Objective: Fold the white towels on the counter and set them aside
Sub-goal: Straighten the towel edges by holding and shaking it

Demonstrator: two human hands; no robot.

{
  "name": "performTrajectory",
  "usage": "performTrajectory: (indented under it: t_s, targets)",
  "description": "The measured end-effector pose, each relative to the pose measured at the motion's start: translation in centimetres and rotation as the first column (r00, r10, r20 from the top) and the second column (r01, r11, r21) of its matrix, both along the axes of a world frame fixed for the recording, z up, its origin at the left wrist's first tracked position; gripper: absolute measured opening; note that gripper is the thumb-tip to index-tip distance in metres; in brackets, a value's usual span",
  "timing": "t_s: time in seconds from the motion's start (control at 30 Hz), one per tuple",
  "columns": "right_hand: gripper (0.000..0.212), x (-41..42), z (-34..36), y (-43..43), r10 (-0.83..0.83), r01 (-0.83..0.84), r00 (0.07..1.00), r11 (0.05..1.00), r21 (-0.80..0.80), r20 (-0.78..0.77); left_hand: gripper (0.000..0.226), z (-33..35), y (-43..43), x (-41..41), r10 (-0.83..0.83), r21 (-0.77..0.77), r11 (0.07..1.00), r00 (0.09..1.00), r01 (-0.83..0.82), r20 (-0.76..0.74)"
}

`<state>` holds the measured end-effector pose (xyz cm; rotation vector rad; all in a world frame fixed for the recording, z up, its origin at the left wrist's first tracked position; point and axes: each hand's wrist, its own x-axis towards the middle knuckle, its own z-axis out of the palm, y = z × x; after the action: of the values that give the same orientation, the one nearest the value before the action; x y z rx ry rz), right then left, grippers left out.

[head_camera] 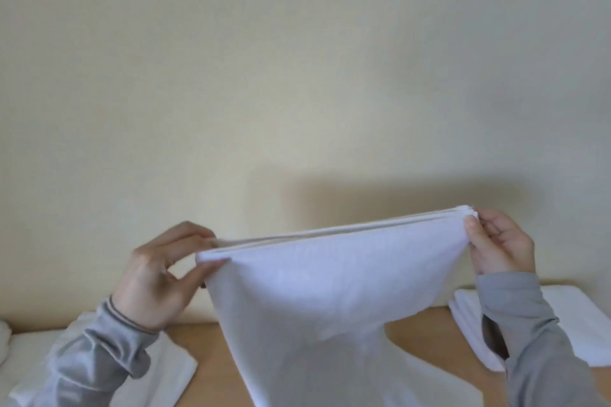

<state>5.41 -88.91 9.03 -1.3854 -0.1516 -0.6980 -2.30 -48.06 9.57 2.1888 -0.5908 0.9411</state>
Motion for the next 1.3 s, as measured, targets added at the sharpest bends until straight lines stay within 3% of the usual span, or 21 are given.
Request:
performTrajectory:
  t_s: [0.17,0.37,0.5,0.6,0.67,0.77,0.9,1.0,1.13,1.3]
  targets:
    - [0.037,-1.2,8.2,-1.9,0.046,-0.046,0.983,0.999,0.0,0.18,0.031,8.0,-1.2,2.8,0.059,0.085,0.994,0.98,-0.076,0.192]
    - [0.026,-0.9,12.0,-3.1,-0.001,-0.008,0.978,0.999,0.04,0.208,0.041,13.8,-2.6,4.7,0.026,0.157,0.985,0.969,-0.067,0.246]
    - [0.023,-0.8,14.0,-4.2,0.042,-0.02,0.989,0.988,-0.152,0.14,0.051,16.6,-2.1,4.9,-0.035,0.314,0.948,0.96,-0.056,0.278]
    - [0.026,-1.4,18.0,-4.7,0.091,-0.063,0.992,0.959,-0.275,0.09,0.053,19.4,-2.5,4.4,-0.035,0.326,0.942,0.944,-0.078,0.328]
    - [0.041,-2.0,20.7,-5.4,0.061,-0.004,0.974,0.968,-0.251,0.22,0.049,22.0,-2.6,3.9,-0.01,0.29,0.949,0.904,-0.127,0.428]
    - [0.029,-1.8,22.1,-4.7,-0.131,0.214,0.886,0.966,-0.143,0.445,0.033,24.5,-2.7,3.8,0.032,0.208,0.961,0.821,-0.181,0.57]
    - [0.008,0.7,21.4,-2.1,-0.286,0.365,0.902,0.905,-0.219,0.324,0.059,23.8,-3.6,4.3,0.111,0.387,0.882,0.918,-0.267,0.38]
    - [0.016,0.5,23.3,-2.5,-0.302,0.394,0.858,0.906,-0.154,0.416,0.049,24.9,-2.9,3.5,0.104,0.347,0.896,0.893,-0.275,0.438]
    - [0.026,-0.6,24.6,-2.2,-0.205,0.26,0.899,0.961,-0.097,0.386,0.03,26.3,-2.8,2.6,0.158,0.31,0.902,0.899,-0.3,0.409]
    - [0.012,-1.3,24.8,-2.1,-0.019,-0.001,0.959,0.998,0.069,0.284,0.009,26.7,-3.6,2.6,0.218,0.14,0.956,0.945,-0.257,0.243]
